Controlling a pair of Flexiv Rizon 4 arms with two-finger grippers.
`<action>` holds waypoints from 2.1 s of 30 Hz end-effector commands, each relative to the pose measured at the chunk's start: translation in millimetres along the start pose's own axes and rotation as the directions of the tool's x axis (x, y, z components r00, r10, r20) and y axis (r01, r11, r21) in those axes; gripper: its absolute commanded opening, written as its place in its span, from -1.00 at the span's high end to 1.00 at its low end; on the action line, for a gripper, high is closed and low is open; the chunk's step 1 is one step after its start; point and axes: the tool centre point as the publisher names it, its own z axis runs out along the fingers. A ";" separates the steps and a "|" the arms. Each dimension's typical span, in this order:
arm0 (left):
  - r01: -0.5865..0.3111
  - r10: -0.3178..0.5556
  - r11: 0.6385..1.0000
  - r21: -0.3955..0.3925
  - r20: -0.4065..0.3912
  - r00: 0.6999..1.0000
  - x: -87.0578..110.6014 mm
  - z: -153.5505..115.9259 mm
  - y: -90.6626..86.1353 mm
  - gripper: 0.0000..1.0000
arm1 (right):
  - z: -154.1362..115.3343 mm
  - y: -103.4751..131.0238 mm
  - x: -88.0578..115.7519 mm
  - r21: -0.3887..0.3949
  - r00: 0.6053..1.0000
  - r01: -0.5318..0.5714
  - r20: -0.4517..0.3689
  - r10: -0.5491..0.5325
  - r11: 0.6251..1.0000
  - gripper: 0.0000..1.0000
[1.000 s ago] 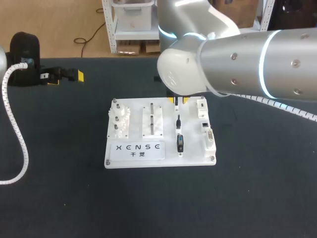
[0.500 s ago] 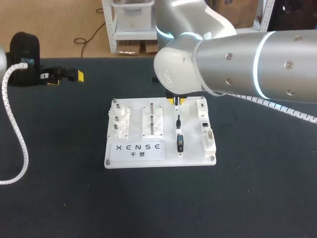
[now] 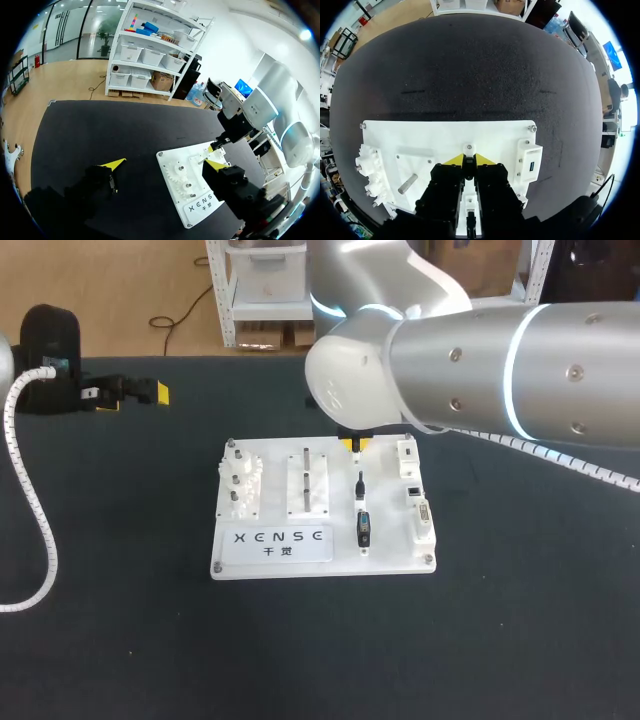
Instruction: Insert the USB connector, Ethernet cable, and multi-pin plug into their matching sockets one by one.
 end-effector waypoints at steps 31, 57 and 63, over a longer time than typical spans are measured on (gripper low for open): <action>0.000 0.000 1.000 0.000 0.000 1.000 0.0 0.0 0.0 -1.00 | -41.4 -19.0 -2.1 -0.035 0.994 -0.016 0.106 0.020 0.999 1.00; 0.000 0.000 1.000 0.000 0.000 1.000 0.0 0.0 0.0 -1.00 | -24.3 -77.0 9.4 0.005 0.993 -0.084 0.084 0.083 0.996 1.00; 0.000 0.000 1.000 0.000 0.000 1.000 0.0 0.0 0.0 -1.00 | -20.4 -78.6 12.4 0.015 0.994 -0.082 0.081 0.080 0.997 1.00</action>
